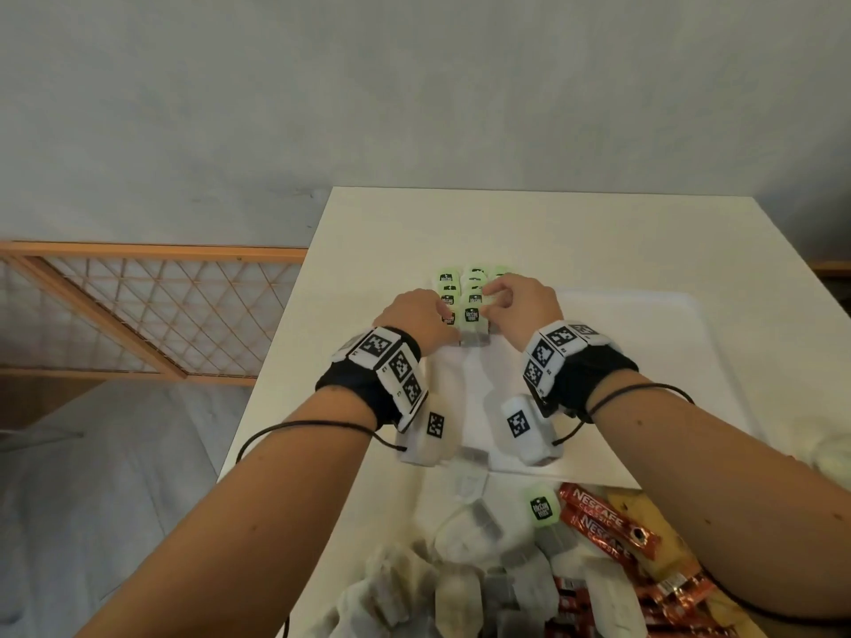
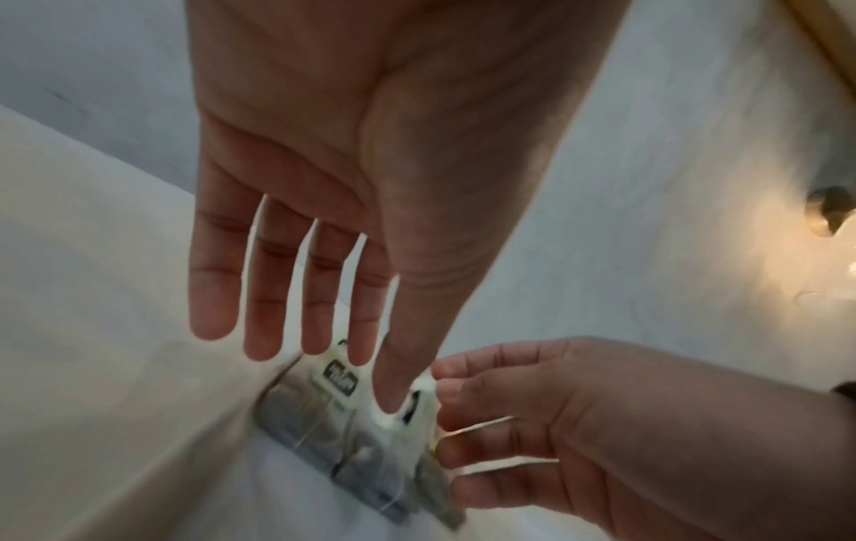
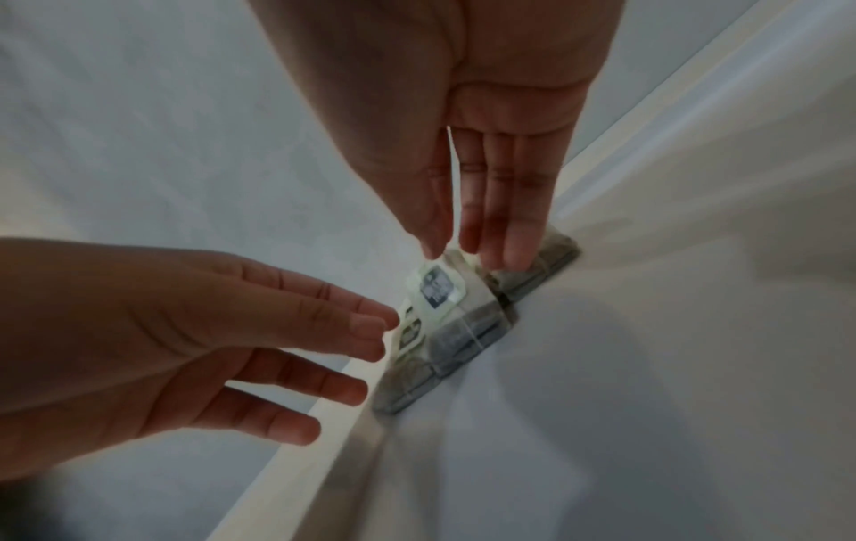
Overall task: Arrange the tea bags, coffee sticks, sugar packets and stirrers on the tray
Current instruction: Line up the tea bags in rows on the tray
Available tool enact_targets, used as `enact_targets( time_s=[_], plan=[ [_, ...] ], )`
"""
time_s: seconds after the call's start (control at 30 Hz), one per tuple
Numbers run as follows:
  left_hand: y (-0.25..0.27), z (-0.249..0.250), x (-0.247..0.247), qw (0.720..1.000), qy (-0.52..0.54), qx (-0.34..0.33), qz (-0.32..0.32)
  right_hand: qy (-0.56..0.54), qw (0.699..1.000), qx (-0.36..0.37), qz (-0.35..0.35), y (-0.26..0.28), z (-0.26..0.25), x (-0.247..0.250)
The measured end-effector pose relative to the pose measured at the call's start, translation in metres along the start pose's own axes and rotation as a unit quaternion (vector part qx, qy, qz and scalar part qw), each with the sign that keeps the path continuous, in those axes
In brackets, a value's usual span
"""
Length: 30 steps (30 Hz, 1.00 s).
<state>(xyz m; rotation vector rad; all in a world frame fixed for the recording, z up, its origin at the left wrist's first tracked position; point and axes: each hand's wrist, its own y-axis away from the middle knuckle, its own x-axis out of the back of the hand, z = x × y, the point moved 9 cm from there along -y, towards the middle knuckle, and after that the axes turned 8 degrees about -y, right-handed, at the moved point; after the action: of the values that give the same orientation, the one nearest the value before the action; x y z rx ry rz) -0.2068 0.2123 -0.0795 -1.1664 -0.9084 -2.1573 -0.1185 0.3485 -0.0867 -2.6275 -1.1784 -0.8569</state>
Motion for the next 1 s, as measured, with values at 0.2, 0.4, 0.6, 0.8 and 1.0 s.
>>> enact_targets(
  time_s=[0.2, 0.4, 0.6, 0.8, 1.0],
  plan=[
    [0.054, 0.027, 0.017, 0.997, -0.007, -0.076, 0.015, 0.043, 0.998, 0.053, -0.013, 0.055, -0.015, 0.026],
    [0.117, 0.038, 0.001, 0.992, -0.037, -0.120, -0.018, 0.062, 0.994, 0.073, -0.062, 0.130, -0.010, 0.043],
    [0.171, 0.027, -0.055, 0.974, -0.144, -0.134, -0.113, 0.051, 0.989, 0.058, -0.126, 0.194, 0.019, 0.032],
    [0.204, 0.011, -0.089, 0.951, -0.218, -0.140, -0.169, 0.068, 0.967, 0.037, -0.242, 0.240, 0.040, 0.002],
    [0.218, 0.014, -0.105, 0.956, -0.201, -0.156, -0.146, 0.196, 0.936, 0.104, -0.273, 0.254, 0.039, -0.010]
  ],
)
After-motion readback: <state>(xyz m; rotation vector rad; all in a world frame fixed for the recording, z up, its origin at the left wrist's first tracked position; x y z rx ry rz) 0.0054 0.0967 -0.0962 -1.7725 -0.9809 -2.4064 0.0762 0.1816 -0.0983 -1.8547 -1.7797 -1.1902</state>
